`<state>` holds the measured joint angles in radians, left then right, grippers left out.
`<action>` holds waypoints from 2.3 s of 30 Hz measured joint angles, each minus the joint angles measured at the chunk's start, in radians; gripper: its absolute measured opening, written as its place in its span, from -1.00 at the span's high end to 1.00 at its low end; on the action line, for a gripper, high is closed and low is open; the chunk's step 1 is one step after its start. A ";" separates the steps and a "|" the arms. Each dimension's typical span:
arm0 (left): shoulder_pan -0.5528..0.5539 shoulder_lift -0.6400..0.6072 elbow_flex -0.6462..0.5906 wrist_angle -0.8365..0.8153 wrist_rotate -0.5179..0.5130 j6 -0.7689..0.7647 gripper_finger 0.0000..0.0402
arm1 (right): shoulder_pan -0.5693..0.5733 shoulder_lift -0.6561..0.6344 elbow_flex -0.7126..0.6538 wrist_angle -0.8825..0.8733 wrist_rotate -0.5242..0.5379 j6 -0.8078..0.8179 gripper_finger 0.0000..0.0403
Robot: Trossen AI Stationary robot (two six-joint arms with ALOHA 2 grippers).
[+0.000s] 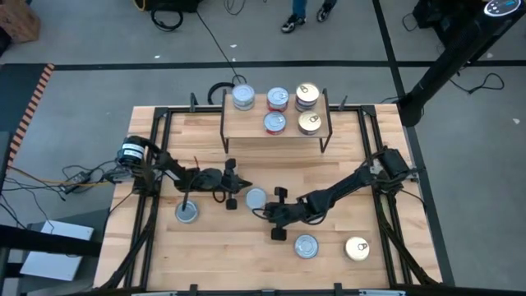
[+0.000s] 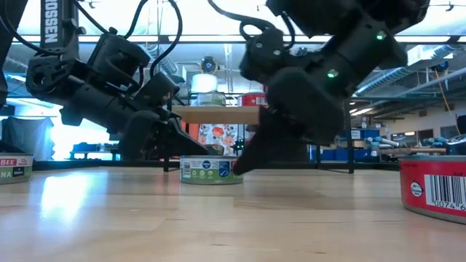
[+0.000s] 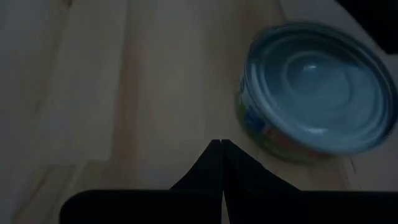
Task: Stack canned seafood by type on shelf
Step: Put the green and white tuna can on the shelf aligned with the green and white tuna cans
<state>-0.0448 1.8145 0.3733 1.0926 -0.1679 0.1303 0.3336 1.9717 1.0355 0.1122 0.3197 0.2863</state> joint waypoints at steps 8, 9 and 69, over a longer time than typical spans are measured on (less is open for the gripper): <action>0.000 0.000 0.000 -0.026 0.020 0.000 0.97 | -0.019 0.020 0.029 0.002 0.103 0.015 0.96; 0.001 0.000 0.000 -0.027 0.019 0.000 0.97 | -0.018 0.019 0.029 0.003 0.121 0.016 0.96; -0.006 -0.091 -0.016 -0.208 0.028 0.051 0.97 | -0.122 -0.028 0.158 -0.103 0.212 0.238 0.95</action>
<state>-0.0505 1.7238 0.3575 0.8843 -0.1401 0.1814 0.2121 1.9438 1.1936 0.0095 0.5320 0.5238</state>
